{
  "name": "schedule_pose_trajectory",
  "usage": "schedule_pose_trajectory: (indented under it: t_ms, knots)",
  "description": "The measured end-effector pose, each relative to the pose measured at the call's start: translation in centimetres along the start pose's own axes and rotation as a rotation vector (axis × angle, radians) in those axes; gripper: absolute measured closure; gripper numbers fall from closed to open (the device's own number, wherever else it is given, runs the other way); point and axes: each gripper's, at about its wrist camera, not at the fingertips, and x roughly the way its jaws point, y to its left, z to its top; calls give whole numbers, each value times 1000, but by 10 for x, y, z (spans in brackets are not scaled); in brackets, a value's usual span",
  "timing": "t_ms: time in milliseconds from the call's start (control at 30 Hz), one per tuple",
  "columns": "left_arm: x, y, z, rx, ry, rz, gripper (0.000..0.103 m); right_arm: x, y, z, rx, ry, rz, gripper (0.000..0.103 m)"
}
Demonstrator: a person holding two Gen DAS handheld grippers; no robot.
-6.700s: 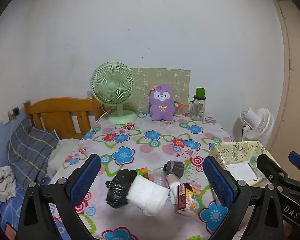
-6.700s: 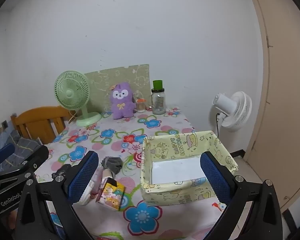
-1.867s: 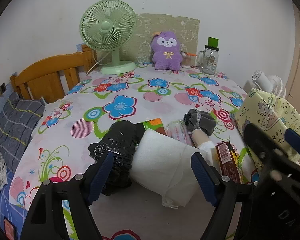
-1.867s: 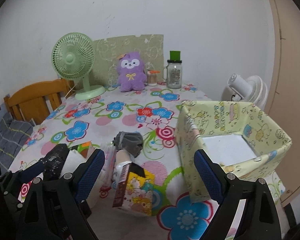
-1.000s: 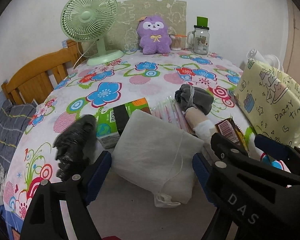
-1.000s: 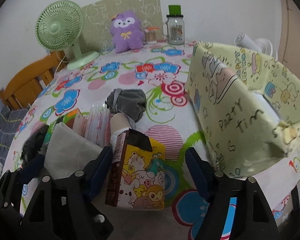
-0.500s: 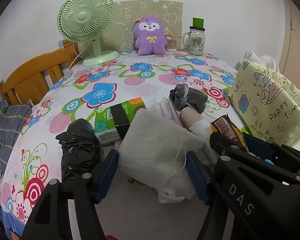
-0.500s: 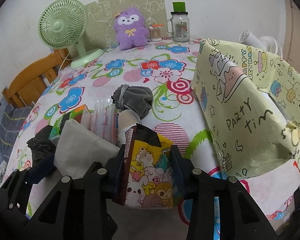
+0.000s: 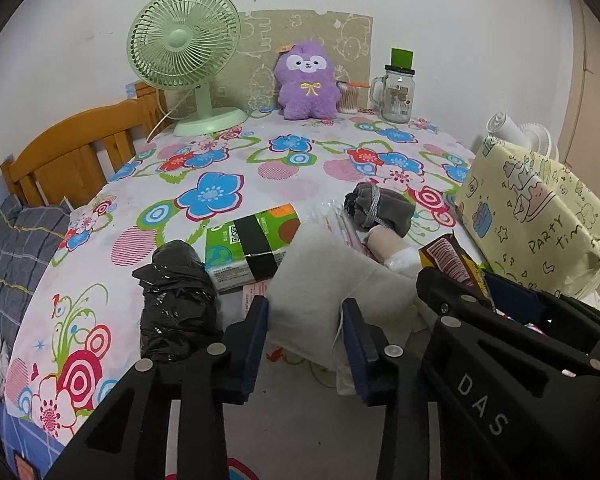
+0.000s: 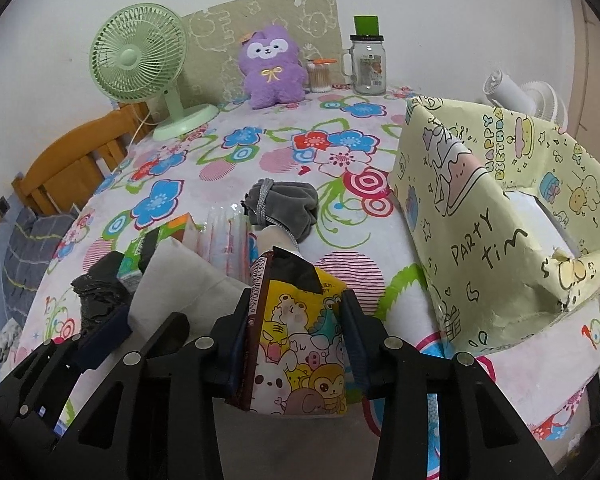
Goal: Organize soft objects
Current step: 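Grasp the cartoon snack box with the right tool while the left tool grasps the white cloth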
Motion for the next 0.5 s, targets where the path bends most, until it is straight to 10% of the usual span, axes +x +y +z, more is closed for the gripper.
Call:
schedule_pose_trajectory:
  t_ms: [500]
  knots:
    - [-36, -1, 23, -14, -51, -3, 67, -39, 5, 22, -12, -63, 15, 58]
